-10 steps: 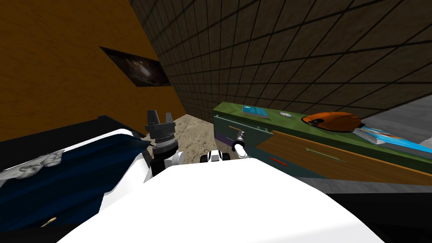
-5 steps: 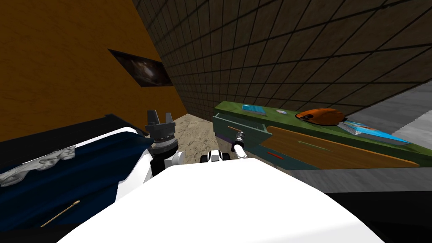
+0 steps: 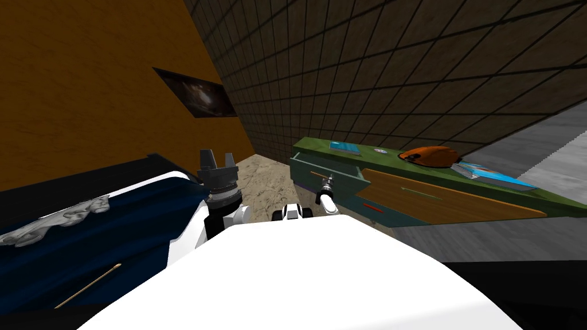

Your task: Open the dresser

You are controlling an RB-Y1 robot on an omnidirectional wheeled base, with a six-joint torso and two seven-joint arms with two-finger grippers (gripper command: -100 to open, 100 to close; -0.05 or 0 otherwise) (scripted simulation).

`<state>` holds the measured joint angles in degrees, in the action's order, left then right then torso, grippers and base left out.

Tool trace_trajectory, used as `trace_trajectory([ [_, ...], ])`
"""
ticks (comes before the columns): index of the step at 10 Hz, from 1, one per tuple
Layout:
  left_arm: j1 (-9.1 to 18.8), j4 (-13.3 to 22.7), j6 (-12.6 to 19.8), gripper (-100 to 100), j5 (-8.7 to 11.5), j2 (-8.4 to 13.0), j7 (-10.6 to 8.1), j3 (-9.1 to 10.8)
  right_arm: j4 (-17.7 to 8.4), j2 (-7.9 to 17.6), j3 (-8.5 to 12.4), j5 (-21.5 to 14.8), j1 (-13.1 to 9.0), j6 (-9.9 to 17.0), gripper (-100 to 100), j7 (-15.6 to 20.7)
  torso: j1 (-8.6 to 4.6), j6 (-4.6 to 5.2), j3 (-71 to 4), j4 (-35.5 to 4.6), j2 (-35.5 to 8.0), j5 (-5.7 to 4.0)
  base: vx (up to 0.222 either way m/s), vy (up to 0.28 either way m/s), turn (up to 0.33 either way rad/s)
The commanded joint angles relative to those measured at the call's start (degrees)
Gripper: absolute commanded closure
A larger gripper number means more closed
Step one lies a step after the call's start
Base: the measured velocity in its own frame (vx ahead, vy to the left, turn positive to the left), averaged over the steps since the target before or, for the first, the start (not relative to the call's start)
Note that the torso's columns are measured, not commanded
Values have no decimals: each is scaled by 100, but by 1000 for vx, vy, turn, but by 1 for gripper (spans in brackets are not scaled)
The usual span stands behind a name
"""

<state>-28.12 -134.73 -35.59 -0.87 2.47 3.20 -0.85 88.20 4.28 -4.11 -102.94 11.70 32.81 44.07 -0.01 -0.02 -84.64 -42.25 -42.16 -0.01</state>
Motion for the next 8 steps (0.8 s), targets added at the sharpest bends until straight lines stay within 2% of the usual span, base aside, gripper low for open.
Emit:
trace_trajectory([
  [1, 0, 0, 0, 0, 0, 0, 0, 0, 75, 57, 136, 389, -102, -146, -100, 379, -3, 1, 4, -2, -7, -1, -12, 37, -3],
  [2, 0, 0, 0, 0, 0, 0, 0, 0, 148, 92, 226, 574, -151, -242, -100, 563, -1, 2, 8, -4, -13, 0, -29, 42, -11],
  [3, 0, 0, 0, 0, 0, 0, 0, 0, 148, 92, 226, 610, -151, -242, -100, 590, 1, 2, 11, -7, -19, 2, -28, 30, -3],
  [6, 0, 0, 0, 0, 0, 0, 0, 0, 364, 196, 496, 1230, -295, -530, -100, 1200, 5, 2, 8, -4, -13, 2, -29, 43, -7],
  [7, 0, 0, 0, 0, 0, 0, 0, 0, 364, 196, 496, 1272, -295, -530, -100, 1226, 12, 2, 9, -9, -18, 7, -24, 39, -14],
  [8, 0, 0, 0, 0, 0, 0, 0, 0, 437, 231, 587, 1492, -343, -626, -100, 1437, 10, -2, 11, -14, -20, 9, -21, 34, -7],
])
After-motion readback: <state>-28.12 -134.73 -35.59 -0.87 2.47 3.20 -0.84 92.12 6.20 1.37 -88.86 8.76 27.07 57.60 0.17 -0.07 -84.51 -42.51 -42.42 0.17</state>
